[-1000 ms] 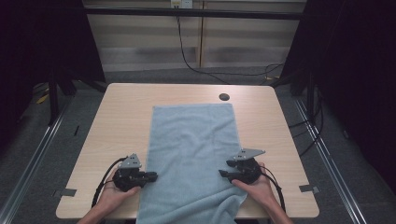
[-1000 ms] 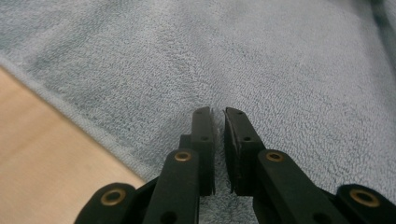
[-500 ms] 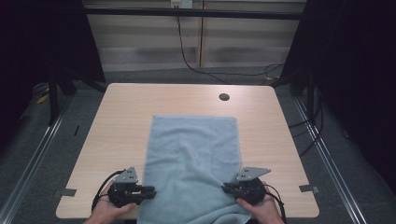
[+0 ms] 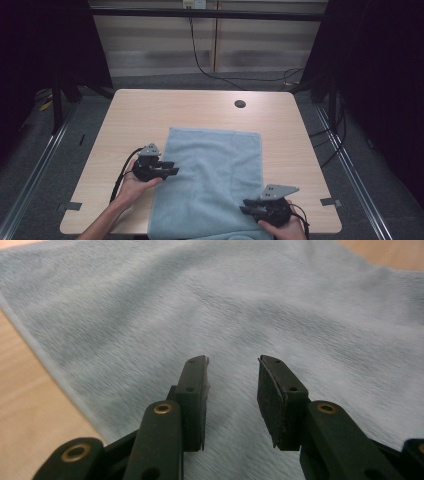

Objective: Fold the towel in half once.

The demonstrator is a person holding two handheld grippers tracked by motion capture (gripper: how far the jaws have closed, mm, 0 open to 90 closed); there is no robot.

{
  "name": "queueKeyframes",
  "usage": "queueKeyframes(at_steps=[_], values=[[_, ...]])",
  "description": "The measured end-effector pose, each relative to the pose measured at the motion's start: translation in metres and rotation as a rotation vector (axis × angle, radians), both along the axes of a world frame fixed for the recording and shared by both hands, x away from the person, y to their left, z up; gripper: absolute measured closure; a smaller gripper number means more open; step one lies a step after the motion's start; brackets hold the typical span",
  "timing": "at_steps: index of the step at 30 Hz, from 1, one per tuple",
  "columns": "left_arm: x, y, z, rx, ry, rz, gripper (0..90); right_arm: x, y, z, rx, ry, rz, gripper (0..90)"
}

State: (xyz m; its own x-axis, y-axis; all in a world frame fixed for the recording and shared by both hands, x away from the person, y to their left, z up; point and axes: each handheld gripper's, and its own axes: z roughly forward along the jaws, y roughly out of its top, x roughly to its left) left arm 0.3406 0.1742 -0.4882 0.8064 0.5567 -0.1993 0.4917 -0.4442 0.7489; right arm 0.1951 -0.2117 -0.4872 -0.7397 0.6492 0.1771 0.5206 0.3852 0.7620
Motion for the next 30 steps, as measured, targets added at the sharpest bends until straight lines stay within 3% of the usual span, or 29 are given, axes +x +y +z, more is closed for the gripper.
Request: queueKeyframes(at_steps=[3,6,9,11,13,15,17,18,21,27,30], values=[[0.007,0.000,-0.007,-0.001,0.012,0.022,64.9,0.027,-0.006,0.003,-0.010,-0.026,-0.052,69.7],[0.009,0.000,-0.011,0.015,0.021,0.020,64.4,0.059,-0.008,-0.001,-0.029,-0.023,-0.090,67.7],[0.014,0.000,-0.013,0.002,0.017,0.032,63.8,0.089,-0.005,-0.004,-0.044,-0.021,-0.111,64.9],[0.020,0.000,-0.013,0.054,0.029,-0.034,67.5,0.107,-0.003,-0.004,-0.058,-0.030,-0.128,64.3],[0.018,0.003,-0.013,0.056,0.015,-0.011,71.1,0.122,-0.004,-0.006,-0.040,-0.021,-0.164,66.5],[0.013,0.004,-0.015,0.056,-0.001,-0.023,71.0,0.122,-0.004,-0.008,-0.027,-0.012,-0.157,68.1],[0.008,0.004,-0.014,0.058,-0.003,-0.039,70.9,0.118,-0.002,-0.011,-0.090,-0.006,-0.141,69.1],[0.004,0.005,-0.015,0.054,-0.009,-0.042,70.8,0.116,-0.002,-0.014,-0.089,0.003,-0.139,69.1],[-0.006,0.007,-0.016,0.044,-0.004,-0.051,70.8,0.102,-0.005,-0.018,-0.069,0.013,-0.162,70.0],[-0.035,0.012,-0.015,0.038,0.000,-0.103,70.8,0.059,-0.003,-0.015,-0.087,0.019,-0.110,70.1],[-0.042,0.012,-0.015,0.044,-0.015,-0.103,70.0,0.054,-0.004,-0.013,-0.097,0.026,-0.079,67.9]])
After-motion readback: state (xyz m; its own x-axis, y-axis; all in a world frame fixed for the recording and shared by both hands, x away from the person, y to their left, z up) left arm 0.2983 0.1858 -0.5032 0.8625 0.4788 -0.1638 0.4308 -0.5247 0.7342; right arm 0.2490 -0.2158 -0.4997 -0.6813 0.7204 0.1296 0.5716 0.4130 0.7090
